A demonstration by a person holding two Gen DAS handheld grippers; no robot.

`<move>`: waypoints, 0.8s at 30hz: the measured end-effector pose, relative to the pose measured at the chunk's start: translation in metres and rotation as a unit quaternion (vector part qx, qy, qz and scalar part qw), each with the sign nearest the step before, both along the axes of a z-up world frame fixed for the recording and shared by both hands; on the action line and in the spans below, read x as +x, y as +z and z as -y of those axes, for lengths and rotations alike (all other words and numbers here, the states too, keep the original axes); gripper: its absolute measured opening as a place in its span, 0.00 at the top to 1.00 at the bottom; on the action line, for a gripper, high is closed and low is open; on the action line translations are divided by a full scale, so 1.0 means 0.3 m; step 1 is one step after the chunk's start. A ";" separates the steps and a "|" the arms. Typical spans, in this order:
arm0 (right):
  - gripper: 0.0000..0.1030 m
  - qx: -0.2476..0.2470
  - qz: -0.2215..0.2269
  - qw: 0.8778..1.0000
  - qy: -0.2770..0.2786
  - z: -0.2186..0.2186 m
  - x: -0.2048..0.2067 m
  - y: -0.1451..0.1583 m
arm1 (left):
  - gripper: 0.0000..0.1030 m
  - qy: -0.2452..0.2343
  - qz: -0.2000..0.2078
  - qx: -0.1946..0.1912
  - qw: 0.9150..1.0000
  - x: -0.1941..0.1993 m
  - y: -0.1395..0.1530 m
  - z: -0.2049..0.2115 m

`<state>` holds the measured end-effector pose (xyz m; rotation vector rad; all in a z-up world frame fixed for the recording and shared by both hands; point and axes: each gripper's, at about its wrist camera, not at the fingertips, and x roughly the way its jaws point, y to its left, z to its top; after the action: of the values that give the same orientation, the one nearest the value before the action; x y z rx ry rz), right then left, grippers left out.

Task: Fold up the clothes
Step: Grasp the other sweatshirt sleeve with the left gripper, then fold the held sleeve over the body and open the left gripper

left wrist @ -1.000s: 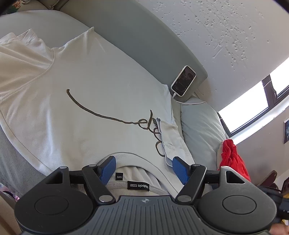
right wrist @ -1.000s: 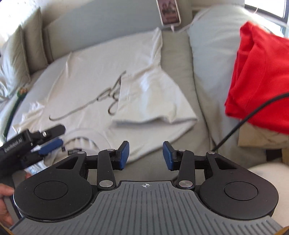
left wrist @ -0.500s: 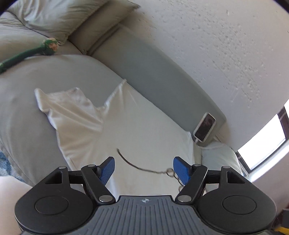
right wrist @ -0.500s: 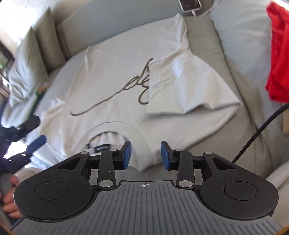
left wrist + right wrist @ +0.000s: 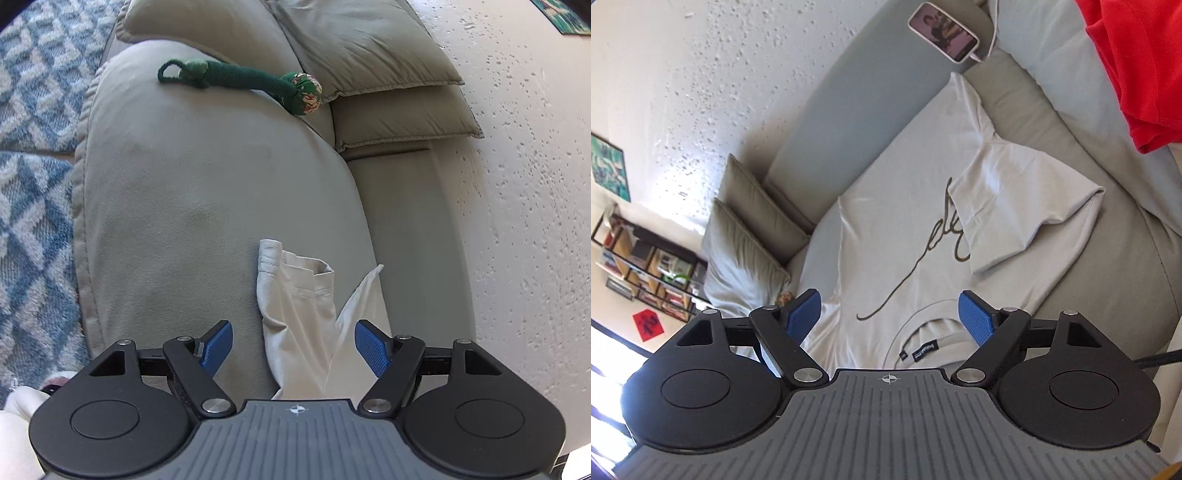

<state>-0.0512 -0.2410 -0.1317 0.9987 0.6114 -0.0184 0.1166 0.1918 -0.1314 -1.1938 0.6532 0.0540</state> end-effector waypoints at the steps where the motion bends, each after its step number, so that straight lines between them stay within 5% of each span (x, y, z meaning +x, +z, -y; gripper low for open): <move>1: 0.19 -0.001 -0.004 1.000 0.005 -0.008 0.007 -0.002 | 0.32 0.001 0.000 -0.007 1.000 0.013 -0.008 0.001; 3: 0.19 -0.006 -0.010 1.000 0.016 -0.024 0.020 -0.006 | 0.34 0.001 -0.012 -0.016 1.000 0.046 -0.025 0.009; 9: 0.19 -0.023 -0.015 0.999 0.031 -0.049 0.031 0.000 | 0.36 -0.011 -0.001 0.055 0.998 0.131 -0.012 0.034; 11: 0.19 -0.025 -0.016 0.999 0.030 -0.049 0.030 0.000 | 0.49 -0.015 -0.006 0.100 0.995 0.167 -0.009 0.037; 13: 0.19 -0.027 -0.019 0.999 0.031 -0.051 0.031 -0.002 | 0.76 -0.027 -0.021 0.130 0.991 0.204 -0.023 0.034; 15: 0.19 -0.027 -0.020 0.999 0.034 -0.052 0.030 -0.004 | 0.89 -0.041 -0.025 0.148 0.988 0.224 -0.029 0.038; 20: 0.19 -0.021 -0.021 0.999 0.039 -0.049 0.020 -0.013 | 0.99 -0.047 0.011 0.195 0.980 0.199 0.007 0.059; 22: 0.19 -0.020 -0.022 0.999 0.040 -0.048 0.017 -0.015 | 1.00 -0.050 0.054 0.228 0.971 0.168 0.051 0.090; 24: 0.19 -0.019 -0.023 0.999 0.042 -0.047 0.014 -0.017 | 1.00 -0.075 0.100 0.281 0.952 0.141 0.102 0.152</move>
<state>-0.0471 -0.2271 -0.1368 0.9365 0.6915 0.0214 0.1590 0.1463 -0.1009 -0.5884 0.4994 -0.0100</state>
